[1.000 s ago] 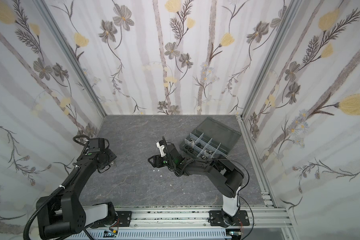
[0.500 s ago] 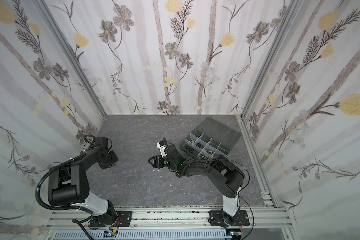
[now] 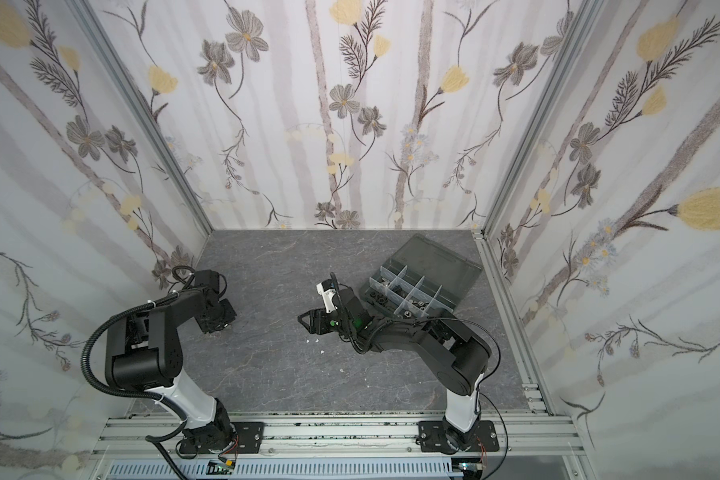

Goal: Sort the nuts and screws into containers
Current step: 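Lower the left gripper onto the last wing nut and close it, then carry the wing nut with the left gripper over the organizer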

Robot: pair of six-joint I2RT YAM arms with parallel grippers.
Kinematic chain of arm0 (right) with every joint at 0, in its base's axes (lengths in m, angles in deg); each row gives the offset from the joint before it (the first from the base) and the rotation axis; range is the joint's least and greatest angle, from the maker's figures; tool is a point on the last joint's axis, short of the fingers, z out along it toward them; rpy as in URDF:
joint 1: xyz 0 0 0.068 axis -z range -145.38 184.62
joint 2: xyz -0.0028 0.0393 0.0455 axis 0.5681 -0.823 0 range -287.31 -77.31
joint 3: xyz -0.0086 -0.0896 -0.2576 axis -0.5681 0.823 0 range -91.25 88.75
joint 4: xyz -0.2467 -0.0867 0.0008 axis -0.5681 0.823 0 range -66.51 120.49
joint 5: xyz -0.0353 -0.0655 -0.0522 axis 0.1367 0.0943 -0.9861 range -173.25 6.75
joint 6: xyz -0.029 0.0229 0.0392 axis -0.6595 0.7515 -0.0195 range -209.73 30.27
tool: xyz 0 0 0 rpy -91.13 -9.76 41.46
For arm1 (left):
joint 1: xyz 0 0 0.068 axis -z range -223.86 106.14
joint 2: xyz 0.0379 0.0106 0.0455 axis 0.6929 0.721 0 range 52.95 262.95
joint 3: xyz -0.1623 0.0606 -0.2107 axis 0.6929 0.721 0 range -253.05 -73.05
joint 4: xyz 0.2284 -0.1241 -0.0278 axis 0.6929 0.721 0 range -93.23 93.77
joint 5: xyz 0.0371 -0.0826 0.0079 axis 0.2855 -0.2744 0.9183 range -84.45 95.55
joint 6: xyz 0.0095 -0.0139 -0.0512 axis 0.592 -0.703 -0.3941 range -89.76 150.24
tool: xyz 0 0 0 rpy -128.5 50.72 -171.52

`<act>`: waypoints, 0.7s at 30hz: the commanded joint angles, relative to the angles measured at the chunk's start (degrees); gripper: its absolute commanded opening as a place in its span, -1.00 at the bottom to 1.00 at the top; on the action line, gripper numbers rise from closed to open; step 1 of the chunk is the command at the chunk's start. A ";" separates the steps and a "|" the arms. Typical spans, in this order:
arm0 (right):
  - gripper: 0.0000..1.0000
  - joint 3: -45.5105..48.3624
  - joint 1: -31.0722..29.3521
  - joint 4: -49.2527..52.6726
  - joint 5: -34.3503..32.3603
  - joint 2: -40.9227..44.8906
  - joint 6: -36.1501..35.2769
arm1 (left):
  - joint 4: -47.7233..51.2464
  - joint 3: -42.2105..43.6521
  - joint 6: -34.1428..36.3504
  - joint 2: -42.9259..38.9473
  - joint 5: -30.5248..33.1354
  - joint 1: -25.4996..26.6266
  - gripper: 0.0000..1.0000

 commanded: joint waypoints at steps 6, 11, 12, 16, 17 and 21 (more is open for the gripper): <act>0.34 0.72 0.32 -1.83 0.37 1.61 0.22 | -0.28 1.70 0.01 -1.53 -0.49 0.24 -0.42; 0.34 1.05 0.49 -1.83 0.20 2.10 0.22 | -0.63 4.20 -0.45 -3.58 -0.89 0.75 -0.55; 0.34 1.06 0.62 -1.81 0.18 2.31 0.21 | -0.71 4.49 -0.49 -3.90 -0.98 0.87 -0.59; 0.34 1.49 0.88 -1.52 -0.16 3.12 -0.02 | -0.81 4.93 -1.11 -4.78 -1.44 1.40 -0.71; 0.34 1.59 0.91 -1.43 -0.25 3.32 -0.07 | -0.74 4.80 -1.24 -5.01 -1.56 1.58 -0.74; 0.34 2.32 1.82 -0.79 -0.24 4.59 -0.25 | 0.06 3.66 -1.70 -6.74 -2.39 2.70 -0.80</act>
